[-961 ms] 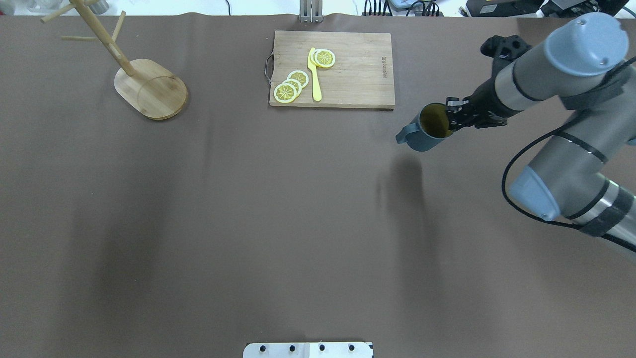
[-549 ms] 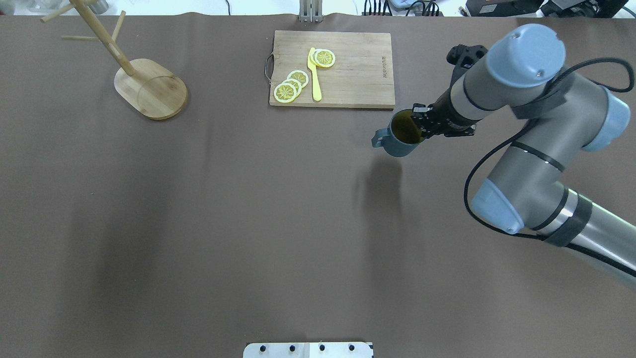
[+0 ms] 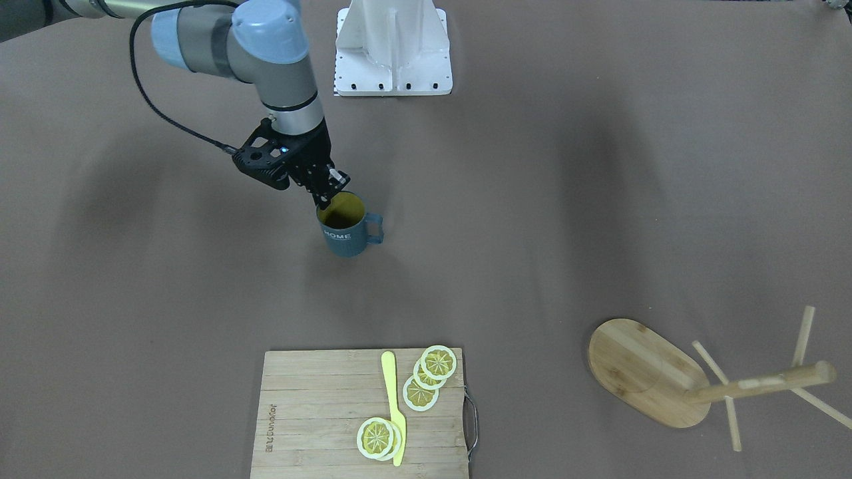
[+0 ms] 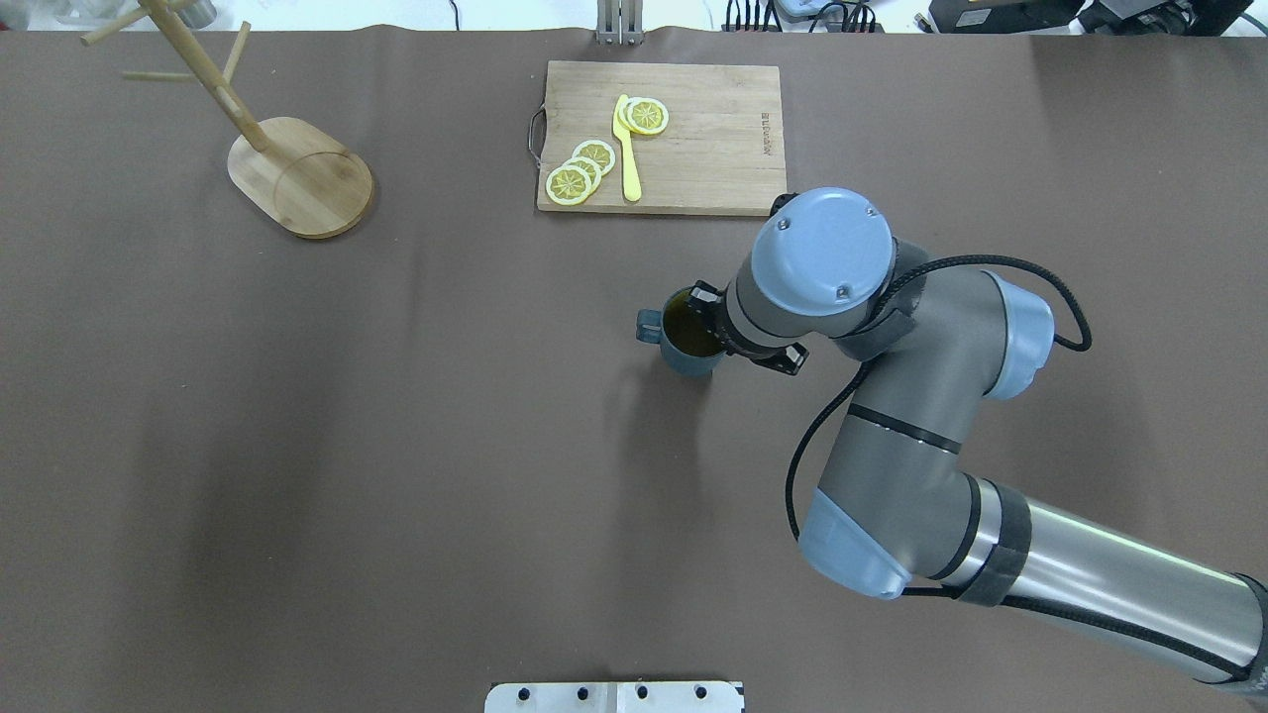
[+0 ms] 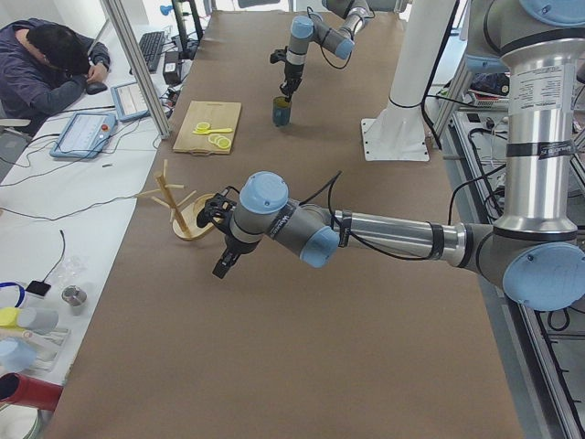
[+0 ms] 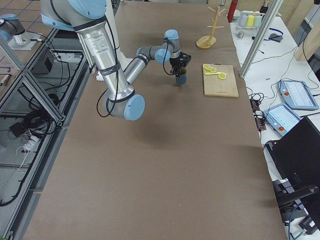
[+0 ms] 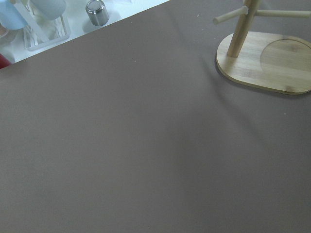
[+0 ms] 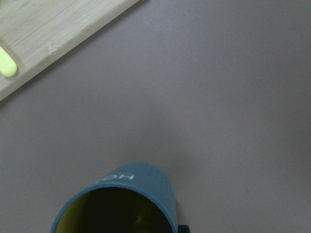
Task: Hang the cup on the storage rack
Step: 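Grasp the teal mug with the right gripper and carry it toward the table center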
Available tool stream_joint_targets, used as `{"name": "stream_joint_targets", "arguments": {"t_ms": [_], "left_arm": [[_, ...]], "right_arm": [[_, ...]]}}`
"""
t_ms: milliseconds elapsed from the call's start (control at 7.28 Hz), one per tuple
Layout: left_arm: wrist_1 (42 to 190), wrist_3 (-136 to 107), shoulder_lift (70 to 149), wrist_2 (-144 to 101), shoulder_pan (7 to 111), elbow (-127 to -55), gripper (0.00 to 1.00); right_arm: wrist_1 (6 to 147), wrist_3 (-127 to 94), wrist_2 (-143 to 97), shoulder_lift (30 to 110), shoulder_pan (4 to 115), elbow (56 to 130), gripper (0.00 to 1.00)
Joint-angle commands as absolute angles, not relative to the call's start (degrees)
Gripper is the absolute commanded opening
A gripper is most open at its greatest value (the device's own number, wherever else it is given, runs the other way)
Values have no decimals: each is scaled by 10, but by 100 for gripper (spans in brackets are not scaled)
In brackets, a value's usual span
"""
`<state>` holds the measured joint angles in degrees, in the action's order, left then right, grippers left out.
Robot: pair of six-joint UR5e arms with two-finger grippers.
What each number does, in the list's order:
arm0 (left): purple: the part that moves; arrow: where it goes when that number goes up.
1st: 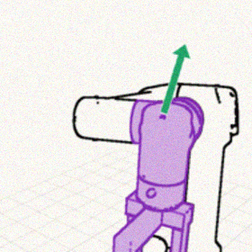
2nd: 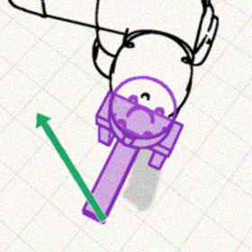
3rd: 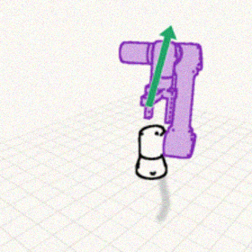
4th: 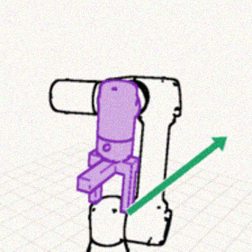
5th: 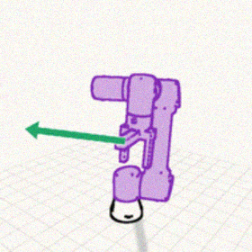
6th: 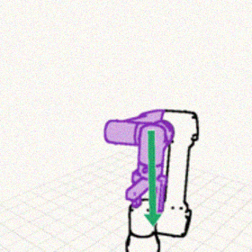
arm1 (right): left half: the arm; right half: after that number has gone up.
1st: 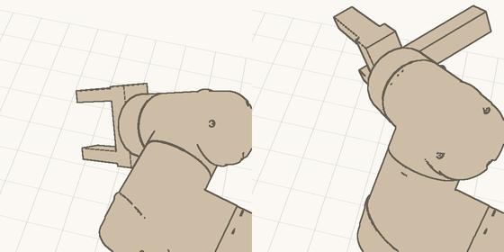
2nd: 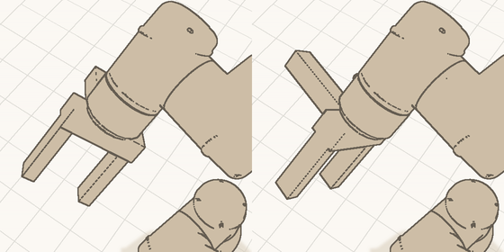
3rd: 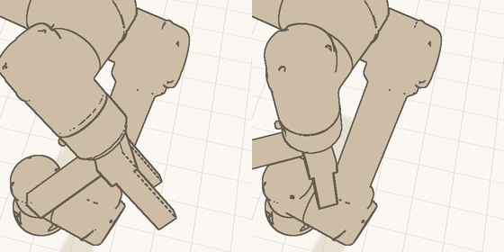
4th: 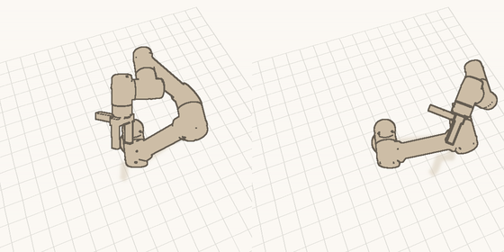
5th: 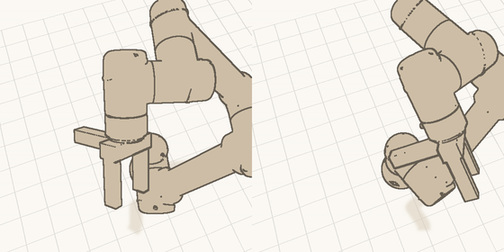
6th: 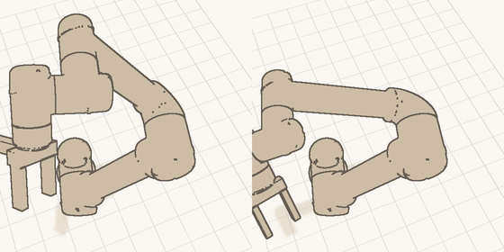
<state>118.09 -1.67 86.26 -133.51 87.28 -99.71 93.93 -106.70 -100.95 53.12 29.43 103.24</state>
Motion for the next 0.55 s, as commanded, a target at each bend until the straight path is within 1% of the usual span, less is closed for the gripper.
{"name": "stream_joint_targets", "arguments": {"t_ms": [0, 137, 275, 412], "left_arm": [[1181, -17, 865, -1335, 873, -998, 99], [1181, -17, 865, -1335, 873, -998, 99], [1188, -17, 865, -1334, 873, -997, 99], [1188, -17, 867, -1334, 873, -996, 99]], "right_arm": [[981, -1128, -1007, 482, 269, 1018, 0], [981, -1149, -1007, 454, 265, 983, 0], [981, -1180, -1007, 401, 263, 920, 4], [982, -1191, -1008, 370, 263, 885, 9]]}}
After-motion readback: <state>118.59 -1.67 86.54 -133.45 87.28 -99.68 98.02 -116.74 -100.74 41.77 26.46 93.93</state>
